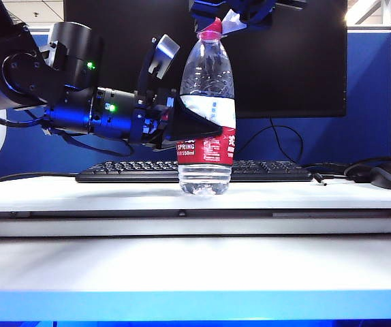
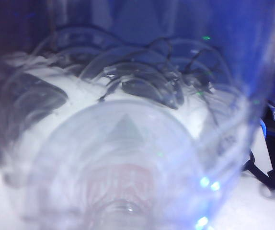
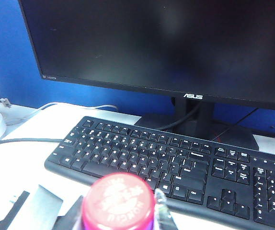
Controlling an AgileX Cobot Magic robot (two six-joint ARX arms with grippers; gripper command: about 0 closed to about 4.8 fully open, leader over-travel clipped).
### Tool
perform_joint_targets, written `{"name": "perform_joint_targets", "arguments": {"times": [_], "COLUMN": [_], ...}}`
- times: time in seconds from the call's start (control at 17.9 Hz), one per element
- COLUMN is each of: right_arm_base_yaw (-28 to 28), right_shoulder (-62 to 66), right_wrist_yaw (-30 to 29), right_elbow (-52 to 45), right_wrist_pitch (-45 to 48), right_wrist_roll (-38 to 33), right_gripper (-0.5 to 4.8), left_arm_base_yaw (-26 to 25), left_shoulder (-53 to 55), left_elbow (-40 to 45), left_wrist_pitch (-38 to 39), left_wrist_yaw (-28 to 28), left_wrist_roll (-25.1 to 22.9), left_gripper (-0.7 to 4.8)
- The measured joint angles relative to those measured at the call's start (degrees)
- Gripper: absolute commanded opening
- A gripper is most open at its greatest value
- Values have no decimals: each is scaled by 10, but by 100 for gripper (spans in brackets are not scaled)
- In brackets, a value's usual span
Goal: Unscrew the cap from the plastic bottle on the table.
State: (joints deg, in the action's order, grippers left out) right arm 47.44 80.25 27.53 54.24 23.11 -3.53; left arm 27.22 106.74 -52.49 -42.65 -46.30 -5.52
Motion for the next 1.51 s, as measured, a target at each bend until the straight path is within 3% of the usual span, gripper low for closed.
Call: {"name": "perform_joint_targets", "arguments": {"times": [0.17, 0.33, 0.56, 0.61, 0.72, 1.17, 1.28, 1.34, 1.45, 1.51], "right_arm_base_yaw": [-7, -30, -80, -107, -131, -219, -228, -229, -229, -229], "right_shoulder": [0, -14, -43, -48, -48, -45, -44, -44, -44, -44], "right_wrist_yaw": [-20, -77, -190, -253, -309, -505, -522, -522, -522, -520], "right_elbow": [0, 0, 0, 0, 0, -4, -4, -5, -5, -5], "right_wrist_pitch": [-1, -26, -78, -87, -88, -79, -73, -71, -71, -62], "right_wrist_roll": [2, 2, 3, 5, 7, 55, 54, 54, 42, 28], "right_gripper": [29, 17, -1, -1, -1, -1, 8, 74, 279, 335], "left_arm_base_yaw": [0, 0, 2, 3, 3, 6, 6, 6, 6, 6], "left_shoulder": [0, 0, 0, 0, 0, 0, 0, 0, 0, 0], "left_elbow": [0, 0, 0, 0, 0, -1, -1, -1, -1, -1], "left_wrist_pitch": [0, 0, 0, 0, 0, 1, 1, 1, 1, 3], "left_wrist_yaw": [0, 2, 3, 3, 3, 2, 2, 2, 2, -2], "left_wrist_roll": [1, 2, 0, 0, 0, -4, -4, -4, -4, -3], "left_gripper": [18, 17, 17, 17, 17, 17, 17, 17, 18, 18]}}
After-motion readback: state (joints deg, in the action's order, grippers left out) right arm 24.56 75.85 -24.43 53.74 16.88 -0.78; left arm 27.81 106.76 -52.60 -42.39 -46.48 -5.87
